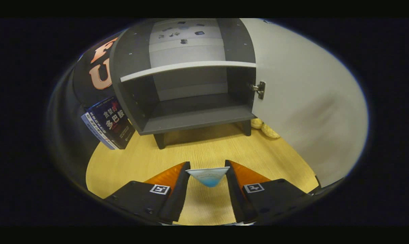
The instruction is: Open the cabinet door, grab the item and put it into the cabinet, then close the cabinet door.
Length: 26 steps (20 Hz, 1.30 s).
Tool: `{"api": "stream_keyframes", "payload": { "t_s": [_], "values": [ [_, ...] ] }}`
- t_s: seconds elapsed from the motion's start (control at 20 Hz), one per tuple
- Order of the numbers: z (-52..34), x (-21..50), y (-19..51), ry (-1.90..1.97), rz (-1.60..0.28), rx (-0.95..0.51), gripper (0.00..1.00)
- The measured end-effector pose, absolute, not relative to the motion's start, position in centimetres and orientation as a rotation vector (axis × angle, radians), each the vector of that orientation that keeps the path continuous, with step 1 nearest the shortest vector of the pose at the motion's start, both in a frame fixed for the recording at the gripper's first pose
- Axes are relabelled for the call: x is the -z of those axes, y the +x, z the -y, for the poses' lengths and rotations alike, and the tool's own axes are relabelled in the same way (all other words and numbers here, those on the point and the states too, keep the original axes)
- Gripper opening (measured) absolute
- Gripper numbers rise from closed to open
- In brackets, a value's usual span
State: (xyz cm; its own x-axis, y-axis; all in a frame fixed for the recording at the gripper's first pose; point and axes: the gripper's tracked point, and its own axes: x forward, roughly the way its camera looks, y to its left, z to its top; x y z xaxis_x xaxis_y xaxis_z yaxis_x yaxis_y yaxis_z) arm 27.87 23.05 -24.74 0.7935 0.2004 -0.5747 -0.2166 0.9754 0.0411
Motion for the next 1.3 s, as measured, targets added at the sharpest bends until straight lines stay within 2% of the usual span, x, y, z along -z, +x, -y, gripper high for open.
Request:
{"api": "stream_keyframes", "payload": {
  "t_s": [0.35, 0.7, 1.05, 1.3],
  "values": [
    [-26.6, 11.9, 29.1, -0.008, -0.491, -0.326, 0.65],
    [-29.2, 0.7, 33.8, -0.079, -0.358, -0.349, 0.65],
    [-30.8, -4.2, 39.7, -0.081, -0.323, -0.336, 0.65],
    [-31.5, -4.4, 44.6, -0.116, -0.346, -0.319, 0.65]
  ]
}}
